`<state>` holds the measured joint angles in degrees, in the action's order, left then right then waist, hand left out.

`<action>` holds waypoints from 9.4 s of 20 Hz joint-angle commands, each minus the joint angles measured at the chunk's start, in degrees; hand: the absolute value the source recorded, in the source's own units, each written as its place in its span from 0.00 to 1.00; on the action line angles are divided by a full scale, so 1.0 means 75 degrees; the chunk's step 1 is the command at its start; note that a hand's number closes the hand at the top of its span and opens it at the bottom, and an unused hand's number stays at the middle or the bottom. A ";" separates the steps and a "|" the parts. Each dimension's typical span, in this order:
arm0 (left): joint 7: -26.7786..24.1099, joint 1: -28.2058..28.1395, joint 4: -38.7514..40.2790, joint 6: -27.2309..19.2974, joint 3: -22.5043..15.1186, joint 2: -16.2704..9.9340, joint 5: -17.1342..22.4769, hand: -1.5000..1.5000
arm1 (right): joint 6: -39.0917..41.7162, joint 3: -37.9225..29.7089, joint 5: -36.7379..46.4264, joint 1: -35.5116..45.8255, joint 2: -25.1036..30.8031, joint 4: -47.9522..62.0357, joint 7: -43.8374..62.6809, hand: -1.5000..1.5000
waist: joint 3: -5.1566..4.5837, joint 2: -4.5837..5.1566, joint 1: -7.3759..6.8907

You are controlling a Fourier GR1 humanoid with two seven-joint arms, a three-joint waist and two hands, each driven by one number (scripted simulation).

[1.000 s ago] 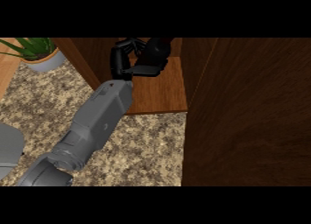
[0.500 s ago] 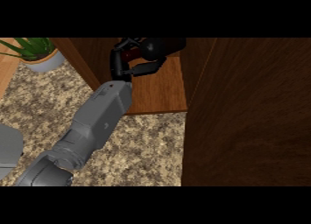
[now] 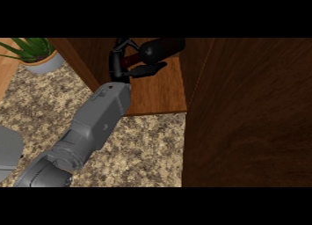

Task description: Pick up the wine, place it into the cabinet and close the cabinet

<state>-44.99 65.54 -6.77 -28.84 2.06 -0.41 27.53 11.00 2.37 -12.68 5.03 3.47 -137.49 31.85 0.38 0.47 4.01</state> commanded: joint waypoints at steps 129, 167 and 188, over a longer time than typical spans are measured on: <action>0.1093 -1.2462 -1.5266 0.1851 -0.1712 -0.6198 0.3254 0.00 | -0.1592 0.7051 0.1890 -0.0756 -0.0459 -0.0633 0.1274 1.00 | -0.0074 -0.0145 -0.0566; 0.2370 -1.1766 -1.5010 0.2407 -0.1295 -0.5452 0.3450 0.00 | -0.4776 0.4075 0.0456 0.8353 -0.0459 0.6521 0.0206 1.00 | -0.0063 -0.0063 -0.0784; 0.3045 -1.1207 -1.5118 0.2324 -0.1047 -0.5003 0.2931 0.00 | -0.2544 0.1980 0.0233 0.8396 0.0269 1.0559 -0.2799 1.00 | -0.0054 -0.0003 -0.0825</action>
<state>-22.78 -17.21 -117.72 -12.29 -6.64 -37.49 49.01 -9.35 20.89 -12.84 68.68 0.63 -67.34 14.47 -0.40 -1.66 -1.70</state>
